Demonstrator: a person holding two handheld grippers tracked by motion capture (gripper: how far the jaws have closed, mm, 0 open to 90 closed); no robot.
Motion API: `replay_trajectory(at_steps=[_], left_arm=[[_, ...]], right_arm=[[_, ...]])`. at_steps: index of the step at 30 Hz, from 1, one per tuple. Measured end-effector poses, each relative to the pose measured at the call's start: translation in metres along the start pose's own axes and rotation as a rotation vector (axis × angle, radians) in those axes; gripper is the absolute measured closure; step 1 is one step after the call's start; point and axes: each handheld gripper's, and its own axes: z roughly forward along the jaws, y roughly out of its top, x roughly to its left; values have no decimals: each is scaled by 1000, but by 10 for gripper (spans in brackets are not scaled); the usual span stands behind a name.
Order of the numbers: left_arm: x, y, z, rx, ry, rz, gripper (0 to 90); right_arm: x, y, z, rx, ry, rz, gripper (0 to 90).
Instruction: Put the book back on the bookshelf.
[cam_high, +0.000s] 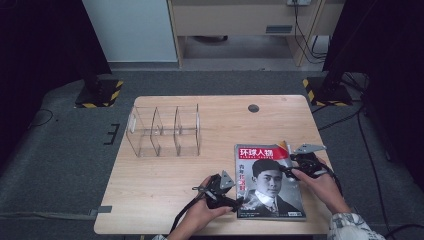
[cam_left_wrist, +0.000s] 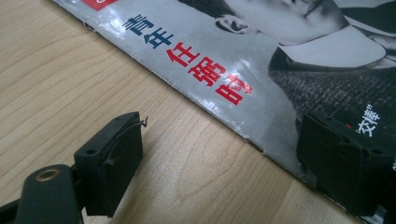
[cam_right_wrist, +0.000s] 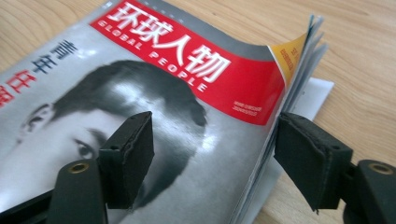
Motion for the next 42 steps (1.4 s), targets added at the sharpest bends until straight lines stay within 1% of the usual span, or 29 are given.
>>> replay_trajectory(at_steps=[3,5,8,9,12,16,25,35,39,42], left_arm=[[0,0,0,0,0,0,136],[0,0,0,1,0,0,136],[0,0,0,2,0,-1,136],[0,0,0,2,0,-2,136],[0,0,0,2,0,-2,136],[0,0,0,2,0,-1,136],[0,1,0,5,1,-5,136],[0,1,0,8,1,-2,135],[0,1,0,8,1,-1,136],[0,1,0,11,1,2,135]], right_arm=[[0,-1,1,8,-13,-3,323],[-1,-1,1,10,-10,7,333],[2,1,-1,0,-6,8,337],[3,2,-1,1,-11,-12,331],[7,4,0,13,-21,-35,300],[7,4,2,22,-37,-40,284],[6,4,1,26,-39,-35,272],[7,4,0,22,-40,-43,274],[9,6,-1,15,-23,-50,277],[8,5,1,21,-27,-51,272]])
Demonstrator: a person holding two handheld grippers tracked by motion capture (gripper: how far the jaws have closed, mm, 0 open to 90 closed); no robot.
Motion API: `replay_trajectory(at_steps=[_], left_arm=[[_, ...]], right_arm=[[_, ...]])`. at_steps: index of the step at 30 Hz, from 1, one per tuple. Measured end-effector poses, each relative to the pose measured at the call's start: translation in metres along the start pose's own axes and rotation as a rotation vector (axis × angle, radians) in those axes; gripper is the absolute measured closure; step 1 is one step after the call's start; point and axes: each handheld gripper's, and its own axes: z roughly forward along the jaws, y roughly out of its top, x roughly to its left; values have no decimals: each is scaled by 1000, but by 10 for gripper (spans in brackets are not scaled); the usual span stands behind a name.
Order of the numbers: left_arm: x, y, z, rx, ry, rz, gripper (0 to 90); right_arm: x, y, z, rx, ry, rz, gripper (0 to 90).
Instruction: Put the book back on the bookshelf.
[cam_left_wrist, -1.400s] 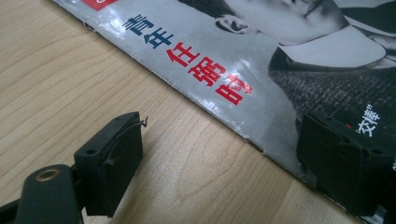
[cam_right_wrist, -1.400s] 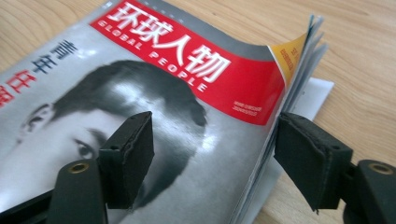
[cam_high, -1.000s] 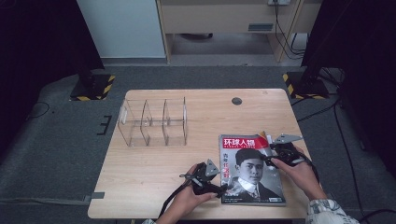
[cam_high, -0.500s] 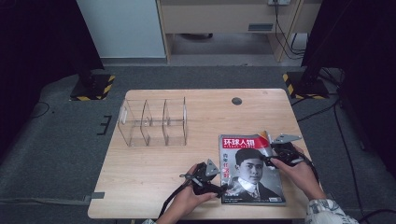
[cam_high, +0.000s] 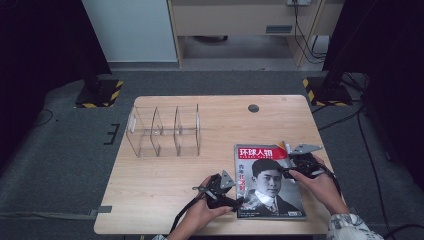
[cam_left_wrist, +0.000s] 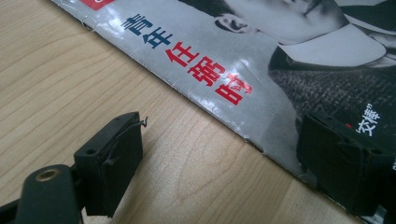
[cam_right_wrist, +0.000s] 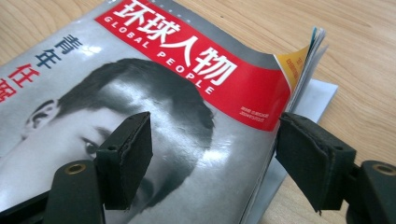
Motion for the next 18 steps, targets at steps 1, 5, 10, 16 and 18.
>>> replay_trajectory(at_steps=[1,5,10,16,18], left_arm=[[0,0,0,-2,0,-3,135],[0,0,0,1,-1,0,136],[0,0,0,1,-1,0,136],[0,0,0,-2,0,-3,136],[0,0,0,-1,0,-2,136]], right_arm=[[0,0,0,0,0,0,272],[-5,-4,3,13,-12,20,262],[-11,-9,12,46,-24,43,233],[-16,-11,16,50,-30,57,223],[-17,-11,16,42,-38,62,228]])
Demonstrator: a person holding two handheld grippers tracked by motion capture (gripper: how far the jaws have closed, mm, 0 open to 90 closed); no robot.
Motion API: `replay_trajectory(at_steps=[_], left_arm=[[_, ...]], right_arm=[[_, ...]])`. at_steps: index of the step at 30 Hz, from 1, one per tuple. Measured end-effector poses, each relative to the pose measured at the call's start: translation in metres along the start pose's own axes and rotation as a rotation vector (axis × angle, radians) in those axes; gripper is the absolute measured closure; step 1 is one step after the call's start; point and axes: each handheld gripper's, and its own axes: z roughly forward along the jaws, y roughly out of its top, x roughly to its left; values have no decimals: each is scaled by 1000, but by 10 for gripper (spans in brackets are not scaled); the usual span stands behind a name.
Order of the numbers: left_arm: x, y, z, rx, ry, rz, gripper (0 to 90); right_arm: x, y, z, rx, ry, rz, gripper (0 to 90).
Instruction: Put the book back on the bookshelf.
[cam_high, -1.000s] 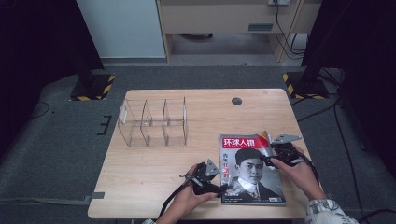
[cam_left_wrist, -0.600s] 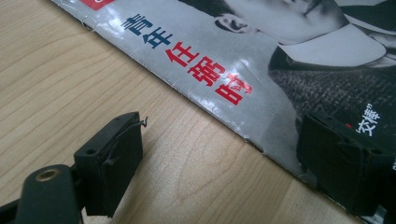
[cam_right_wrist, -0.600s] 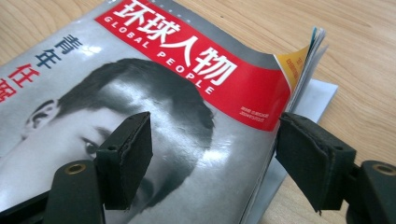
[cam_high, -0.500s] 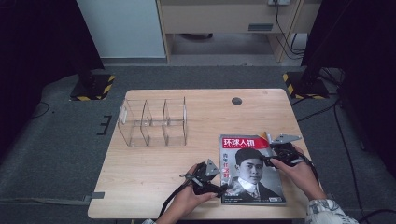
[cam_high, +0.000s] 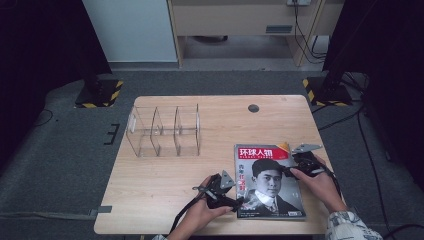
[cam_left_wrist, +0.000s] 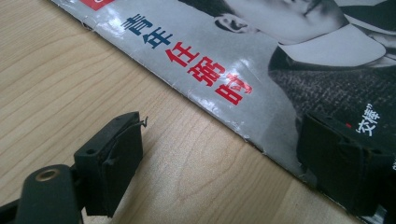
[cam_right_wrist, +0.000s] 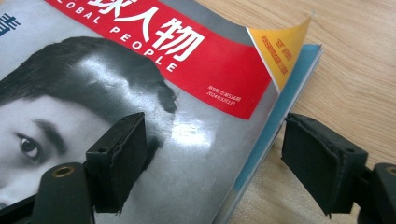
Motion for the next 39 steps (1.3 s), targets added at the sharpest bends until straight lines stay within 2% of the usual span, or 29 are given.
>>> replay_trajectory(at_steps=[3,5,13,18,21,24,27,30,32,35,37,39], left_arm=[[0,0,0,-2,0,-2,136],[0,0,0,-1,0,1,135],[0,0,0,-2,0,-2,135],[0,0,0,-2,-1,-2,135],[0,0,0,-2,0,0,135],[0,0,0,-3,-1,-2,135],[0,0,0,-4,-1,-2,135],[0,0,0,-4,-1,-2,136],[0,0,0,-4,-1,-1,136],[0,0,0,-4,-3,0,136],[0,0,0,-2,-3,4,136],[1,0,0,1,-3,8,136]], right_arm=[[1,0,0,9,11,-5,237],[3,1,-2,1,2,-19,240],[10,5,-10,-38,36,-36,312],[6,0,-9,0,30,-12,384],[4,-3,-11,15,55,19,427],[9,-3,-14,-12,48,-16,448],[13,0,-20,-45,69,-35,502],[12,-1,-18,-25,56,-36,504],[8,-4,-13,-1,43,-13,485],[7,-6,-10,0,59,12,421],[9,-6,-9,1,62,3,438],[13,-4,-11,2,36,-30,460]])
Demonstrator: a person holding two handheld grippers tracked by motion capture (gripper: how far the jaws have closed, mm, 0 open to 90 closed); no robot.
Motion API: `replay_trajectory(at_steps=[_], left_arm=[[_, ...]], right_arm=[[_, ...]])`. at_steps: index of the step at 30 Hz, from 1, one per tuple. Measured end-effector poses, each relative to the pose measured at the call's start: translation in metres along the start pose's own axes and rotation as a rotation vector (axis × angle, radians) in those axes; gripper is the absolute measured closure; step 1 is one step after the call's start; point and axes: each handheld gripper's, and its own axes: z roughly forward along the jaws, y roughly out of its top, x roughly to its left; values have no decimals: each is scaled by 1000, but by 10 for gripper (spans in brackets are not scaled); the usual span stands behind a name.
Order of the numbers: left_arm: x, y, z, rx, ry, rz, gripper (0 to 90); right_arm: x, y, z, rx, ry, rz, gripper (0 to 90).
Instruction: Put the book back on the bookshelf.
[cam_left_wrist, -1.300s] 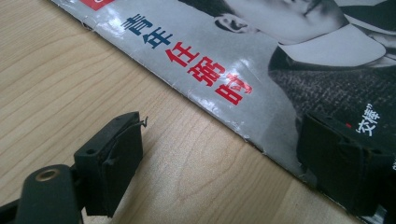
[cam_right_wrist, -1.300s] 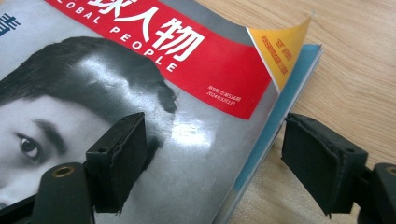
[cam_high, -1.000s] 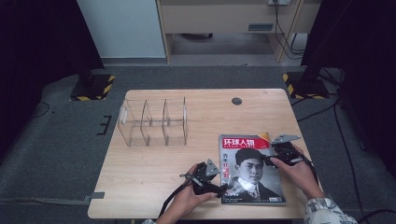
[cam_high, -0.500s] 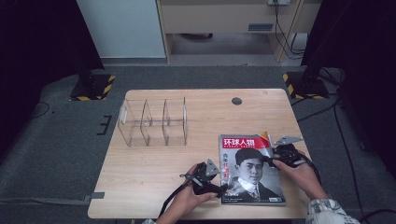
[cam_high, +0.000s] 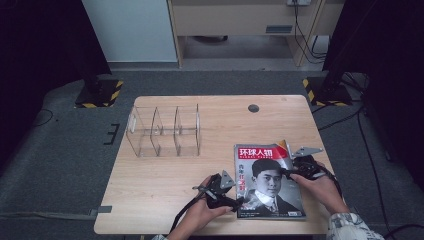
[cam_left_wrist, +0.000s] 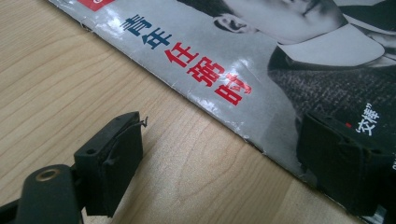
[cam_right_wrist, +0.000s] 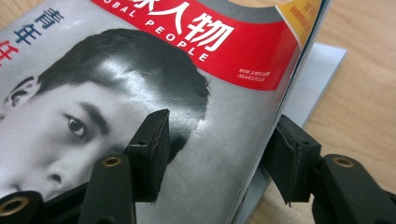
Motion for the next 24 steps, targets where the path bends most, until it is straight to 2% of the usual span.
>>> replay_trajectory(at_steps=[1,3,4,10,14,19,22,24], left_arm=[[0,0,0,-3,0,-3,136],[0,0,0,-3,-1,-2,136],[0,0,0,-3,0,-2,136],[0,0,0,-3,-4,-2,136],[1,0,1,-7,-9,4,136],[2,1,1,0,-17,15,138],[3,2,1,3,-21,23,138],[4,1,2,-10,-30,24,137]], right_arm=[[4,3,-4,-19,-15,-26,525],[4,4,-6,-28,-9,-24,553],[4,5,-7,-39,10,-21,568],[5,3,0,-6,-8,-27,580],[9,5,1,-8,-54,-54,656],[7,7,0,-9,-58,-40,718],[7,9,-1,-8,-67,-37,793],[7,12,-4,-13,-67,-37,823]])
